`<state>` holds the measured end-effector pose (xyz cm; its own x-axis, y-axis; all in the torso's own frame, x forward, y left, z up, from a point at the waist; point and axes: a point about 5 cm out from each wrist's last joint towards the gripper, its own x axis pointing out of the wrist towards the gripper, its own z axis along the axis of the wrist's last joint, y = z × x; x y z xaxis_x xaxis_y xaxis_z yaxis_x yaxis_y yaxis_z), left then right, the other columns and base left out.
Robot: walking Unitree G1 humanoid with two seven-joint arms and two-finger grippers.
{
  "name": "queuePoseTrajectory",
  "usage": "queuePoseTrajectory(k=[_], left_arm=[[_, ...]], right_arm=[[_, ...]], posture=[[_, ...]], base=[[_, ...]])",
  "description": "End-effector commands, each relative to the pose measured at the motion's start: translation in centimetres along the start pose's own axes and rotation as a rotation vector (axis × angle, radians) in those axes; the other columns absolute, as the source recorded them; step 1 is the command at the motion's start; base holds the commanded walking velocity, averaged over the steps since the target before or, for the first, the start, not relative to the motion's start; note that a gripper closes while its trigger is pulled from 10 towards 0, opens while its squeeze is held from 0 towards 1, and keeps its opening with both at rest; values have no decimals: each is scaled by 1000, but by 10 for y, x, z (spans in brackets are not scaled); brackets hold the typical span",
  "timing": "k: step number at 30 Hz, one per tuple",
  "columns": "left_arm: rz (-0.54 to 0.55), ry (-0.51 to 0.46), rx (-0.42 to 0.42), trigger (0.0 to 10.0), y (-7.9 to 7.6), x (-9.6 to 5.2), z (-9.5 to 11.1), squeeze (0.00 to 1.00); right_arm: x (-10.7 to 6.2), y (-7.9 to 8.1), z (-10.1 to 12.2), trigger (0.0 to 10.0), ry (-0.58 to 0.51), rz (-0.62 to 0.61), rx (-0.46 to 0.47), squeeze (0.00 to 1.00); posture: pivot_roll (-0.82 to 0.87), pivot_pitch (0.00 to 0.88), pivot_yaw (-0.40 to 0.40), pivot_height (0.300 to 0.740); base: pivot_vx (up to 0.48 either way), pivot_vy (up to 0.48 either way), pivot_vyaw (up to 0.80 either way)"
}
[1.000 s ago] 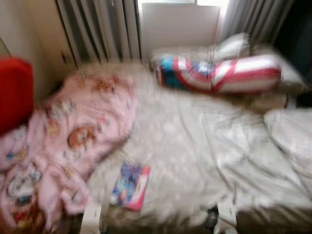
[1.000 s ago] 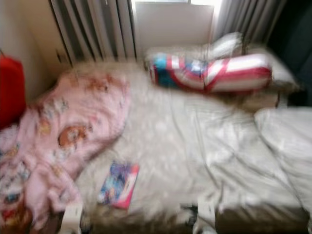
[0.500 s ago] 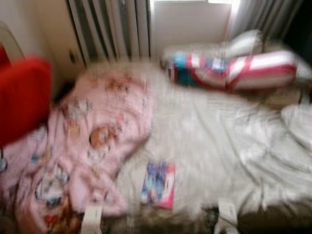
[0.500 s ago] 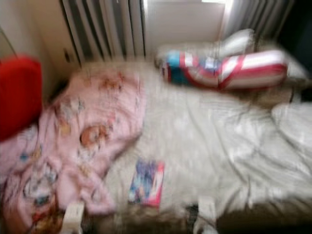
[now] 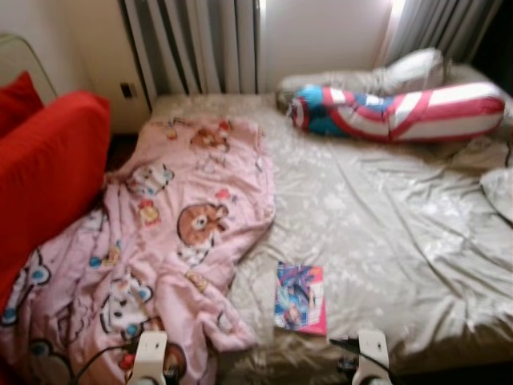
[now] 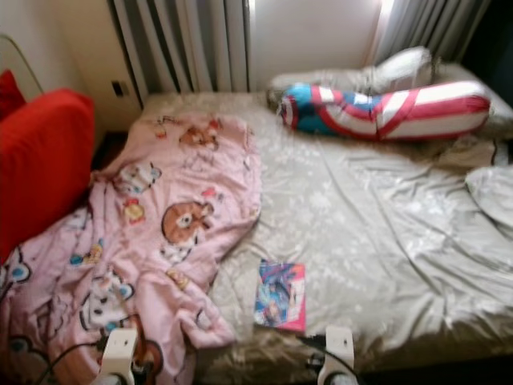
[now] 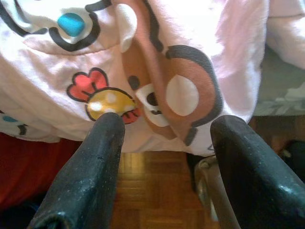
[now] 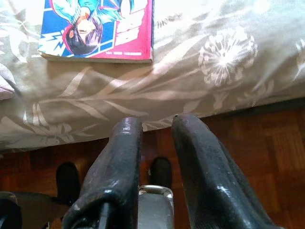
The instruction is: Clean up the room
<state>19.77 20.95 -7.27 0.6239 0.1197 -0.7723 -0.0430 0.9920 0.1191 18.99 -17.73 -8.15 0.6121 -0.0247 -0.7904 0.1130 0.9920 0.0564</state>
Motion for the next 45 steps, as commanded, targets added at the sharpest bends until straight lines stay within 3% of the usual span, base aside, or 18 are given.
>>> queuePoseTrajectory(k=[1,26,32,38,45], left_arm=[[-18,5,-4,10000,-7,0,-1,0],[-30,15,-31,10000,-6,0,-4,0],[-30,14,-28,10000,-5,0,-4,0],[-35,13,-28,10000,-7,-1,-4,0],[-37,12,-28,10000,-7,-1,-5,0]], right_arm=[[-1,-7,-4,10000,11,-20,-1,0],[-1,-4,-5,10000,13,-8,-26,0],[-4,1,-18,10000,40,-5,-24,0],[-8,-11,-28,10000,48,-5,-54,0],[-13,-20,-39,10000,78,-8,-63,0]], posture=[[-84,13,1,740],[-83,13,2,740],[-86,3,4,740],[-87,0,3,740],[-85,3,2,740]], base=[[0,0,0],[0,0,0],[0,0,400],[0,0,0],[0,0,800]])
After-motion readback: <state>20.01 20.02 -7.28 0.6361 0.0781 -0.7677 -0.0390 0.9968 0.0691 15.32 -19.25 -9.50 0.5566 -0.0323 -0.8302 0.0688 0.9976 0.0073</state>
